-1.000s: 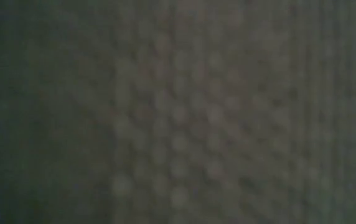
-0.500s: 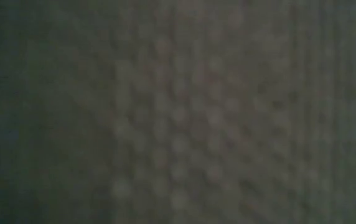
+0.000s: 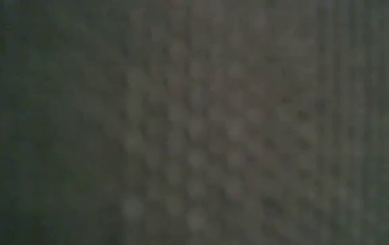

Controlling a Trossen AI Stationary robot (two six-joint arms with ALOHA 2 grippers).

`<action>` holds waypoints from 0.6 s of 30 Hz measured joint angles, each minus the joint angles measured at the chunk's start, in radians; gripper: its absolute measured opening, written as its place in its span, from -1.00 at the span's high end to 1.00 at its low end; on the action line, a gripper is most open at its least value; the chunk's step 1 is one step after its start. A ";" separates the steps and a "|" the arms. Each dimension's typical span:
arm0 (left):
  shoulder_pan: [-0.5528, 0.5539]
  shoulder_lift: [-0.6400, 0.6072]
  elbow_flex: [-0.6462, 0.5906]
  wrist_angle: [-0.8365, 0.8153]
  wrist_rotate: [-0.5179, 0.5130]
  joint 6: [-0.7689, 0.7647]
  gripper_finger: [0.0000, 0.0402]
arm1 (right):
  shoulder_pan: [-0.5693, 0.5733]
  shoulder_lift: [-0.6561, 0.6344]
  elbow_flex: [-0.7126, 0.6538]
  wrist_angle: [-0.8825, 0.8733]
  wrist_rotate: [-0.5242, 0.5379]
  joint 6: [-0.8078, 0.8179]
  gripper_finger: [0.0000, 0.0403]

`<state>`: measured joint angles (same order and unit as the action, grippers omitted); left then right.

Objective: Sort clothes
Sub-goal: Put the blue pants into the blue laundry organizer

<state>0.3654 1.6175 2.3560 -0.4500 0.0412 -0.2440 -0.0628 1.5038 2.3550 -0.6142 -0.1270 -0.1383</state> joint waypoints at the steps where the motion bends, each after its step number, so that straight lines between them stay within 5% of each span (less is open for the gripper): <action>1: 0.004 0.000 0.000 -0.018 -0.001 0.000 -0.19 | 0.000 -0.003 0.000 0.001 0.033 -0.001 0.96; 10: 0.023 -0.014 0.000 -0.186 0.020 0.073 -0.20 | -0.001 -0.037 0.000 0.021 0.402 -0.037 0.96; 15: 0.012 0.002 -0.007 -0.309 0.228 0.104 -0.20 | -0.001 -0.059 0.001 0.012 0.424 -0.058 0.96; 18: -0.011 0.015 -0.014 -0.344 0.246 0.105 -0.20 | -0.001 -0.062 0.001 0.003 0.457 -0.058 0.96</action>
<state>0.3547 1.6328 2.3415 -0.7942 0.2871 -0.1390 -0.0639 1.4422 2.3562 -0.6112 0.3303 -0.1958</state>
